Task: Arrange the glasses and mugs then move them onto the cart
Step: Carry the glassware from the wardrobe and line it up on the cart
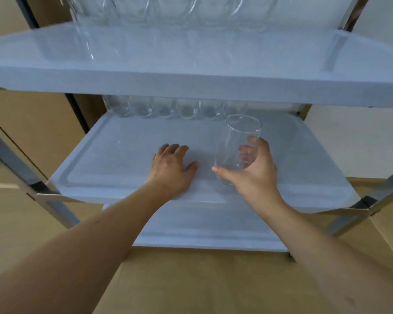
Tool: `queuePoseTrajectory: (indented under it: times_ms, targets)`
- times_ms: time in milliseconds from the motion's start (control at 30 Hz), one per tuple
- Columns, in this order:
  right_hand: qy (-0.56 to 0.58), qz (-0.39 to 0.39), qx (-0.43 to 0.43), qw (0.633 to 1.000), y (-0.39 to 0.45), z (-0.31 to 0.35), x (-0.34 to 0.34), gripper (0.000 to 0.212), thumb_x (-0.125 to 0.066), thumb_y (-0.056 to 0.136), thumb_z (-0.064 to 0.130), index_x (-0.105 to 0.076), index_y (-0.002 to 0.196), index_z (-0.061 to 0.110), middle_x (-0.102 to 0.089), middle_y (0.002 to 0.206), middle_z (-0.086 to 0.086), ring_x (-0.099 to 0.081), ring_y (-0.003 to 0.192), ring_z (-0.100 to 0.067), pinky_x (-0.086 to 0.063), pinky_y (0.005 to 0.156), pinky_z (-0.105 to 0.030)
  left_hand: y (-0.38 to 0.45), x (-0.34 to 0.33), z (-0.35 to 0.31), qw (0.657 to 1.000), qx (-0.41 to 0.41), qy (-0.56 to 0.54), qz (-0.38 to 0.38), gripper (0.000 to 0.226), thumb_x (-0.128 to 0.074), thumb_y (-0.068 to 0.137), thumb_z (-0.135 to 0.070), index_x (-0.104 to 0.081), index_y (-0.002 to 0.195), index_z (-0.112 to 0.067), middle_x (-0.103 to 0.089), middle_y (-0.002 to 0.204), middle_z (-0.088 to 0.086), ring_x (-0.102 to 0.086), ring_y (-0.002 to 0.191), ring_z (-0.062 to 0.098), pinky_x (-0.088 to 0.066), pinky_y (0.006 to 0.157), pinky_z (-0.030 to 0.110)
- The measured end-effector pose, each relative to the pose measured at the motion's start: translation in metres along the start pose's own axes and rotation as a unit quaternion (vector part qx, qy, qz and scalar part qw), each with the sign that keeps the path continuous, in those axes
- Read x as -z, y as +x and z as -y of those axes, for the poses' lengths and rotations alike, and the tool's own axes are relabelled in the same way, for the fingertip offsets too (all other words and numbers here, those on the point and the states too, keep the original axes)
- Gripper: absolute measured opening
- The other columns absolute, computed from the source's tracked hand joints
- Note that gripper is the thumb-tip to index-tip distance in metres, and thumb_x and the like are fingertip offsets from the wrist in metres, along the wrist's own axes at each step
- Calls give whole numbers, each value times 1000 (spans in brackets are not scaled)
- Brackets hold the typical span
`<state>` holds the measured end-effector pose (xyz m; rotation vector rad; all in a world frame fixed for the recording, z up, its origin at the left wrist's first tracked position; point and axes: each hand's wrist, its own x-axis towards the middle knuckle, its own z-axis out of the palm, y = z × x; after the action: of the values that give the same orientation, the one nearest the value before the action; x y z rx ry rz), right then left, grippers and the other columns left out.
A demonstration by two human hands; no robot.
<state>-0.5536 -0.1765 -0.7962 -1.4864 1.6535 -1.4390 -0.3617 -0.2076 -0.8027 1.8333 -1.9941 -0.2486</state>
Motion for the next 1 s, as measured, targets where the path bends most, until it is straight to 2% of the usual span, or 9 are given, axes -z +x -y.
queuePoseTrajectory:
  times_ms: [167, 300, 433, 500, 633, 800, 900, 1000]
  targets:
    - [-13, 7, 22, 1000, 24, -12, -4, 100, -99, 52, 32, -43, 134, 23, -60, 116, 3, -60, 106, -14, -51, 97, -33, 22, -15, 0, 999, -1, 24, 28, 56, -53, 98, -49, -49, 146, -22, -48, 150, 4, -28, 146, 31, -24, 120, 39]
    - [-31, 23, 32, 999, 50, -27, 7, 98, -98, 58, 28, -41, 137, 17, -59, 121, 0, -59, 107, -14, -50, 93, -27, 45, -34, -20, 998, -57, 22, 14, 56, -52, 95, -51, -55, 141, -20, -56, 143, 7, -37, 141, 33, -28, 119, 43]
    - [-28, -6, 27, 999, 84, -43, 15, 96, -98, 59, 30, -42, 136, 18, -59, 121, 2, -59, 106, -13, -42, 79, -6, 64, -46, -40, 995, -89, 27, 22, 51, -53, 97, -42, -51, 144, -21, -55, 142, 5, -41, 136, 30, -32, 114, 41]
    - [-28, -16, 29, 999, 98, -52, 16, 97, -97, 59, 31, -42, 137, 18, -58, 122, 3, -59, 104, -12, -40, 75, -2, 65, -53, -41, 995, -95, 32, 26, 55, -49, 97, -45, -45, 148, -25, -52, 146, 3, -43, 136, 31, -32, 114, 42]
    - [-33, -36, 33, 998, 129, -63, 14, 97, -97, 60, 34, -43, 138, 14, -57, 124, 2, -59, 104, -14, -46, 83, -17, 60, -55, -42, 991, -108, 66, 31, 65, -32, 89, -62, -44, 147, -36, -50, 148, -2, -44, 134, 31, -29, 115, 44]
    - [-35, -66, 33, 997, 166, -79, 5, 92, -96, 60, 36, -46, 133, 12, -58, 122, 0, -60, 104, -18, -52, 95, -35, 55, -55, -41, 988, -123, 89, 30, 65, -21, 87, -69, -51, 137, -40, -48, 148, -7, -41, 134, 28, -27, 114, 44]
    - [-50, -63, 26, 996, 187, -86, 3, 89, -96, 61, 40, -47, 129, 12, -58, 123, -2, -61, 109, -21, -51, 98, -39, 56, -56, -41, 987, -126, 95, 24, 77, -9, 81, -73, -50, 137, -41, -46, 150, -8, -40, 135, 26, -27, 115, 43]
    - [-47, -54, 18, 997, 209, -89, 4, 93, -96, 61, 41, -45, 133, 12, -57, 127, -4, -60, 112, -21, -51, 100, -39, 56, -58, -41, 988, -130, 87, 5, 77, -11, 80, -73, -54, 135, -40, -51, 147, -8, -44, 132, 27, -29, 114, 43]
